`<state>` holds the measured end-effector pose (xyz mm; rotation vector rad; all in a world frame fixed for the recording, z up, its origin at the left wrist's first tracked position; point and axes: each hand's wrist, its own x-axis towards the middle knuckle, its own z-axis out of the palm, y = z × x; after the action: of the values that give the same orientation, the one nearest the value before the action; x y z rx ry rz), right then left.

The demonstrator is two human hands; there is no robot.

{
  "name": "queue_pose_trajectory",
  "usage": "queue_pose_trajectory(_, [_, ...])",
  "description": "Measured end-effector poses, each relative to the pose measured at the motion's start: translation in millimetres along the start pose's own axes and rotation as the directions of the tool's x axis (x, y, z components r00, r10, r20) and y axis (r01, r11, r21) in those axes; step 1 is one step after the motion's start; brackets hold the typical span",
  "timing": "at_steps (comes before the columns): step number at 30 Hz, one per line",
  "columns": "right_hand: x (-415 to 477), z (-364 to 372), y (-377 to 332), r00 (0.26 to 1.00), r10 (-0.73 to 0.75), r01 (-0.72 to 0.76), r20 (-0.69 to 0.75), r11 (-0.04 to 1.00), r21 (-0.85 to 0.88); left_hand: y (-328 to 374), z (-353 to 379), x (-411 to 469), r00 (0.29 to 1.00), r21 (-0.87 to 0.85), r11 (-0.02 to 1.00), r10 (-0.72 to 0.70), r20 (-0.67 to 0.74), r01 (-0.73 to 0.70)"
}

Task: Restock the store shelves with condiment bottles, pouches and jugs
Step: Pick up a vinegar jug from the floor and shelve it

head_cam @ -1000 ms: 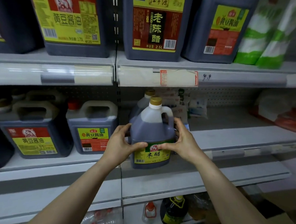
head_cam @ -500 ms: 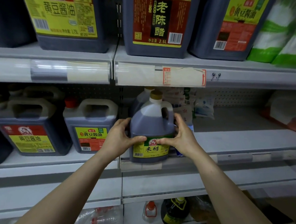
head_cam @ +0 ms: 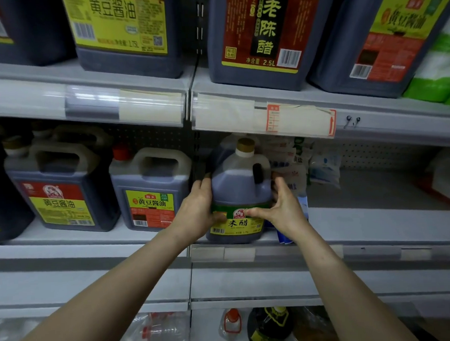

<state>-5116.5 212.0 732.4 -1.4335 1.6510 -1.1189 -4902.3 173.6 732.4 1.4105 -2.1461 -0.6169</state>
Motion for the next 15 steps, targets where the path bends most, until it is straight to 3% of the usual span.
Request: queue_pose_trajectory(15, [27,11,12,0.997,0.015,-0.019,-0.076,0.998,-0.059,-8,13,18,0.998,-0.086,0.995,-0.052,-0.038,0.049])
